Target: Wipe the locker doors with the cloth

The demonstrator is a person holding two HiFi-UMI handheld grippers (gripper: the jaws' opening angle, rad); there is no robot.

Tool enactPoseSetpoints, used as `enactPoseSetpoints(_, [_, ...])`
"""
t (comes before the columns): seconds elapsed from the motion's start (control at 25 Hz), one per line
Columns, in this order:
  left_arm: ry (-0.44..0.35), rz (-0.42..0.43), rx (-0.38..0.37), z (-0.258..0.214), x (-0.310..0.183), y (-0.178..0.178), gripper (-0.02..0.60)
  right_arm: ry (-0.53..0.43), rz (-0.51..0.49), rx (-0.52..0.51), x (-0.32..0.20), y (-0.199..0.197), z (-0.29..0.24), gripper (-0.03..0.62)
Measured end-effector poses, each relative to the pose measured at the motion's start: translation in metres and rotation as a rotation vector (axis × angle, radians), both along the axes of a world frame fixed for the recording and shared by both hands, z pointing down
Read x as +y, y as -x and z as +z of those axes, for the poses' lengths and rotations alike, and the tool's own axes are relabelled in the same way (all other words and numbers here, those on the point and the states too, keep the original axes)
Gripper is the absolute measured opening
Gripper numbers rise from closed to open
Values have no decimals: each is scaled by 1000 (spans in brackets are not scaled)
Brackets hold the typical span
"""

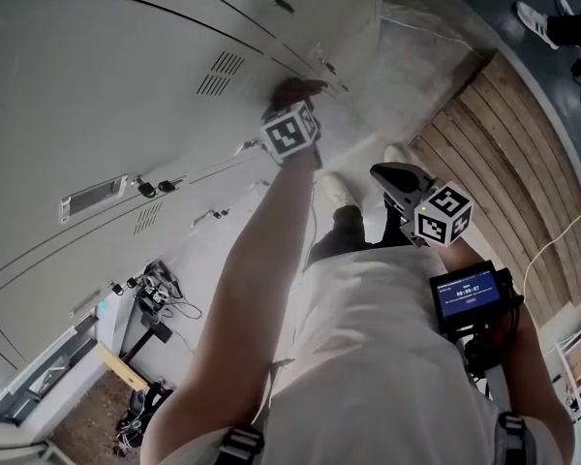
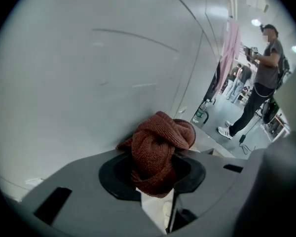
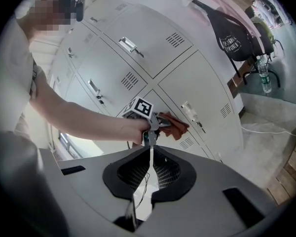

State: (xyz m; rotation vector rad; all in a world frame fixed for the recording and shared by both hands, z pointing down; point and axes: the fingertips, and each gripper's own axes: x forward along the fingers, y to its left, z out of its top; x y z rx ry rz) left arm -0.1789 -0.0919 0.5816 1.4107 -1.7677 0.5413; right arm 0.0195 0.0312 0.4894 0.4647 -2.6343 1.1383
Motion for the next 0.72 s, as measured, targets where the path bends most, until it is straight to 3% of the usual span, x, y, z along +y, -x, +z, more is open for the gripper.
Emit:
enactPoseSetpoints(0.28, [23, -119, -37, 13, 82, 56, 112, -12, -47, 6, 1, 16, 2, 29])
enactPoseSetpoints(0.44, [-17, -173, -55, 3, 124, 84, 112, -9, -57, 9, 3, 24, 5, 29])
enactPoseSetpoints(0.72, [73, -282, 19, 45, 209, 115, 112, 13, -114, 20, 21, 39, 14, 29])
